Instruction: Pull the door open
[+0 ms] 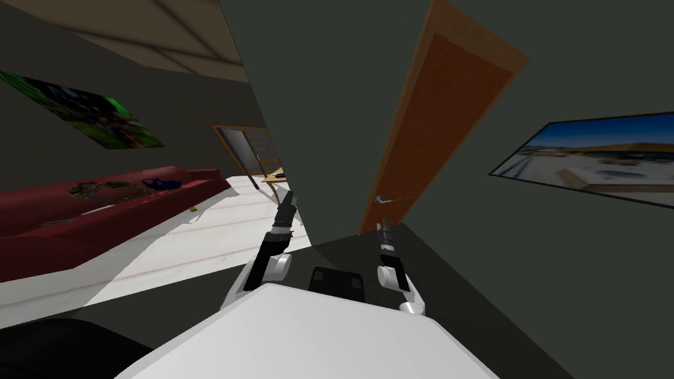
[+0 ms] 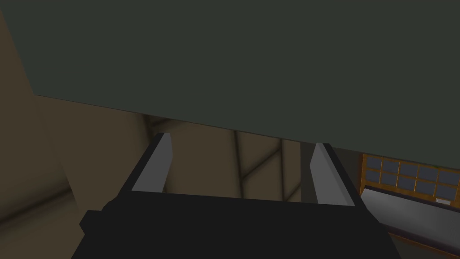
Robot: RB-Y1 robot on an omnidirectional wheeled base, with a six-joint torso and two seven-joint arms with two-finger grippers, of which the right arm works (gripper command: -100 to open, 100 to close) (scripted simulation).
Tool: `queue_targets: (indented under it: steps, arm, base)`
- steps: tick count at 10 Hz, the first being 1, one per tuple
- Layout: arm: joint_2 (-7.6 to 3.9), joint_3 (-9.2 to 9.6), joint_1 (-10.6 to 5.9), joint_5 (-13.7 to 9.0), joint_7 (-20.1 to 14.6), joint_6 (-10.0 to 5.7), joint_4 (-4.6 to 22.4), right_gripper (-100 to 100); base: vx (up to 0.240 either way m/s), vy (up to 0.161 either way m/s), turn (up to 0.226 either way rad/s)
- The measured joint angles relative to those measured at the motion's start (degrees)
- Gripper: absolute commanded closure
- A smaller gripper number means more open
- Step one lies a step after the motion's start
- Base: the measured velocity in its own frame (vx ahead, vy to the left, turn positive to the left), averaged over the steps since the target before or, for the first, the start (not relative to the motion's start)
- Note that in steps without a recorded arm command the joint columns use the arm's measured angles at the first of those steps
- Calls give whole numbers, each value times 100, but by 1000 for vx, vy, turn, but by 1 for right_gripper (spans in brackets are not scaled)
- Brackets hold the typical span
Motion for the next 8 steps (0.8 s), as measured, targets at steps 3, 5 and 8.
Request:
queue_targets:
  steps: [3, 5, 8]
  arm:
    - [-51, 34, -182, -82, -17, -103, 411, -100]
    - [-81, 58, -264, -136, -17, -141, 612, -100]
    - [-121, 94, -434, -214, -29, -237, 1004, -100]
  base:
    - [27, -136, 151]
    - [14, -137, 139]
    - [30, -134, 132]
